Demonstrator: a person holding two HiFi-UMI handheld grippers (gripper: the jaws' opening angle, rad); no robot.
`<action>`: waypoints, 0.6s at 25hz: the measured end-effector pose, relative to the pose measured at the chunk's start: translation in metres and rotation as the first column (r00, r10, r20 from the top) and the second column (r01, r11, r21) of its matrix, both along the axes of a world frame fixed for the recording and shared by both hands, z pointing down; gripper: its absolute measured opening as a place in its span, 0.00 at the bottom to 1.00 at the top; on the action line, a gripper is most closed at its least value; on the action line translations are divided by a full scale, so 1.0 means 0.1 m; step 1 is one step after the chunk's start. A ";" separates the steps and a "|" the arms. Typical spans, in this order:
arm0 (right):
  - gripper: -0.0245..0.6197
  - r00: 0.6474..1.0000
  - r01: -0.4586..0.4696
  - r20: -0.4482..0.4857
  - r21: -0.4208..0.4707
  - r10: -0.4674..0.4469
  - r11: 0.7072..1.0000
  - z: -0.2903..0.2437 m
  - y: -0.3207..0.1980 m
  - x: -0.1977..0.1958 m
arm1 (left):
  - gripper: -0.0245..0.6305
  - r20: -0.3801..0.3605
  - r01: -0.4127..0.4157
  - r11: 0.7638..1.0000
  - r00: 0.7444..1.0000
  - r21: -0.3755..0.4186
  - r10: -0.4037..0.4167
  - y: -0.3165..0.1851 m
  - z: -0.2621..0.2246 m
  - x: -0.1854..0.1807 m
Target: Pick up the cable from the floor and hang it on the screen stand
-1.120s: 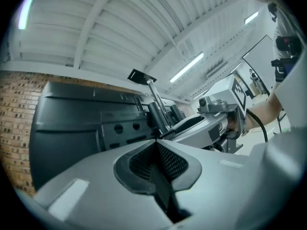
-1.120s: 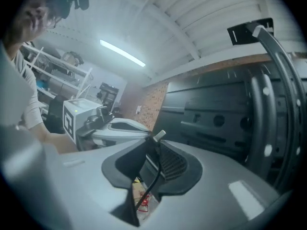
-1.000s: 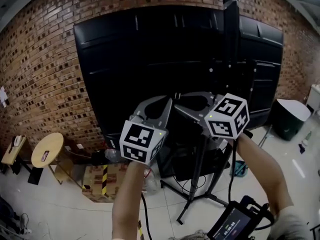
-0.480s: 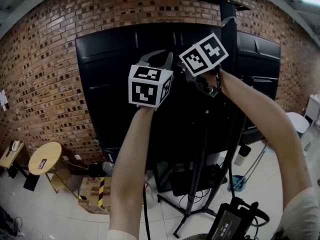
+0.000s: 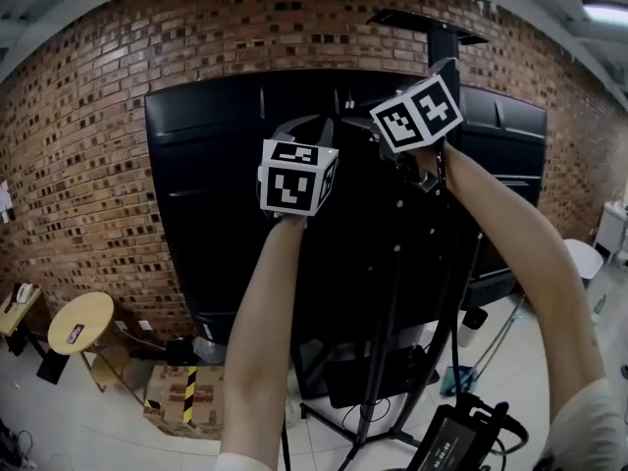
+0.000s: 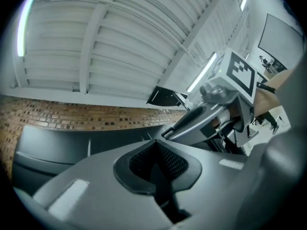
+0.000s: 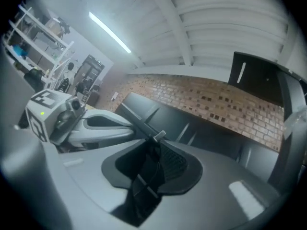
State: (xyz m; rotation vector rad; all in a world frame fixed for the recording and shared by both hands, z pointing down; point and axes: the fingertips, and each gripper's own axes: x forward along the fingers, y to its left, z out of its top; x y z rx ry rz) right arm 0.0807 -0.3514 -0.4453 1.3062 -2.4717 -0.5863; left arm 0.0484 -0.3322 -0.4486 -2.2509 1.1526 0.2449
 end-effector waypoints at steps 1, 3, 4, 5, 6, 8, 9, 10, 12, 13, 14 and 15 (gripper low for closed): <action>0.18 1.000 0.001 0.016 0.024 -0.002 1.000 0.00 0.01 0.08 | 0.07 0.002 -0.005 1.000 1.000 -0.012 0.005 -0.03 0.02 0.04; 0.18 0.999 0.000 0.053 0.055 -0.003 0.998 0.01 0.04 0.24 | 0.07 0.015 -0.018 1.000 1.000 -0.023 0.018 -0.06 0.06 0.15; 0.18 0.998 0.000 0.061 0.065 -0.004 0.998 0.02 0.06 0.31 | 0.07 0.022 -0.025 0.999 0.999 -0.022 0.026 -0.05 0.06 0.22; 0.18 0.998 -0.002 0.060 0.071 -0.002 0.997 0.03 0.07 0.37 | 0.07 0.028 -0.034 0.999 0.999 -0.017 0.035 -0.04 0.05 0.29; 0.18 0.998 -0.009 0.057 0.075 0.005 0.997 0.04 0.08 0.44 | 0.07 0.037 -0.044 0.999 0.998 -0.009 0.044 -0.01 0.03 0.38; 0.18 0.997 -0.035 0.064 0.075 0.030 0.997 0.06 0.10 0.60 | 0.07 0.060 -0.066 0.998 0.996 0.011 0.066 0.06 -0.01 0.59; 0.18 0.996 -0.047 0.076 0.072 0.041 0.996 0.06 0.11 0.67 | 0.07 0.073 -0.080 0.997 0.994 0.020 0.078 0.11 -0.03 0.70; 0.18 0.995 -0.056 0.091 0.069 0.050 0.996 0.07 0.13 0.74 | 0.07 0.086 -0.094 0.995 0.992 0.027 0.091 0.15 -0.04 0.81; 0.18 0.988 -0.066 0.143 0.063 0.056 0.996 0.10 0.19 0.88 | 0.07 0.112 -0.121 0.992 0.987 0.041 0.116 0.24 -0.04 1.01; 0.18 0.983 -0.068 0.176 0.061 0.057 0.996 0.12 0.22 0.95 | 0.07 0.126 -0.132 0.990 0.984 0.047 0.125 0.27 -0.03 1.10; 0.18 0.977 -0.070 0.207 0.061 0.056 0.996 0.15 0.23 1.02 | 0.07 0.140 -0.137 0.989 0.982 0.052 0.129 0.29 -0.02 1.17; 0.18 0.971 -0.076 0.233 0.069 0.058 0.995 0.16 0.22 1.10 | 0.07 0.153 -0.136 0.989 0.980 0.055 0.126 0.29 -0.02 1.22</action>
